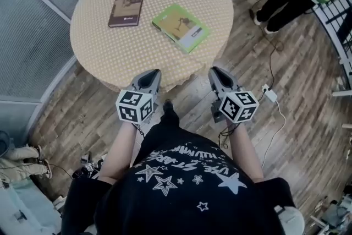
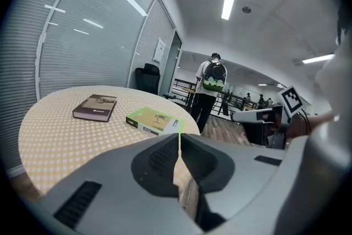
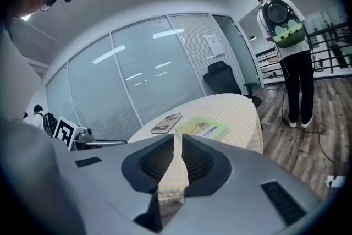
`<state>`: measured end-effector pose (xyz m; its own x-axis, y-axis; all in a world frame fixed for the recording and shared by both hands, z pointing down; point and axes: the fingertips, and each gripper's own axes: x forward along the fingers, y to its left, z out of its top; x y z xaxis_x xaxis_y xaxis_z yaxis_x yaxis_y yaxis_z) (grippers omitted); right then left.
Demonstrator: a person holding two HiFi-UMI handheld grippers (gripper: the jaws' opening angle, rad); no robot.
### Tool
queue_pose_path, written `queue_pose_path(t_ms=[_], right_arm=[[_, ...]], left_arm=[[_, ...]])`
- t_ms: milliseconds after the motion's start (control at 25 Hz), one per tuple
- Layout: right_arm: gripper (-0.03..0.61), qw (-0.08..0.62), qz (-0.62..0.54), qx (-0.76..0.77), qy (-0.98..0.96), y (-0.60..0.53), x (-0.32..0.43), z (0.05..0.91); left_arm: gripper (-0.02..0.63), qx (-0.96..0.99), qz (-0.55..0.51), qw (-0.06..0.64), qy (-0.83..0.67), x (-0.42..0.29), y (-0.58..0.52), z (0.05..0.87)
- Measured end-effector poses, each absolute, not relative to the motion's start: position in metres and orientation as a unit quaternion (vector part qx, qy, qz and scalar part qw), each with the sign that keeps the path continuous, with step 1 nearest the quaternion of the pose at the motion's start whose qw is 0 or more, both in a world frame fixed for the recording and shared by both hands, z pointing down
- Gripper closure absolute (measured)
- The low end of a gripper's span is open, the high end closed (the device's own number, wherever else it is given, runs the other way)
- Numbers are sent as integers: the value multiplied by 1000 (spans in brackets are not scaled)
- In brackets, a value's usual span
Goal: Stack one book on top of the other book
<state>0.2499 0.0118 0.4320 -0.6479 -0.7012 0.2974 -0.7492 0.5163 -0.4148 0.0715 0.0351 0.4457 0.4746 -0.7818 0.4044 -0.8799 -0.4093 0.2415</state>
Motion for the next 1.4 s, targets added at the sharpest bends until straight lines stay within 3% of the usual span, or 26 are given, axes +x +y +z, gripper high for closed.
queue_pose_path(t_ms=[960,1400], right_arm=[[534,76,270,432,-857,-135,227,446],[532,148,280,306,-898,-222,202,477]], left_arm=[[601,831,133,260,-473,56,-90,471],[601,751,126,309,-569,51,-106,491]])
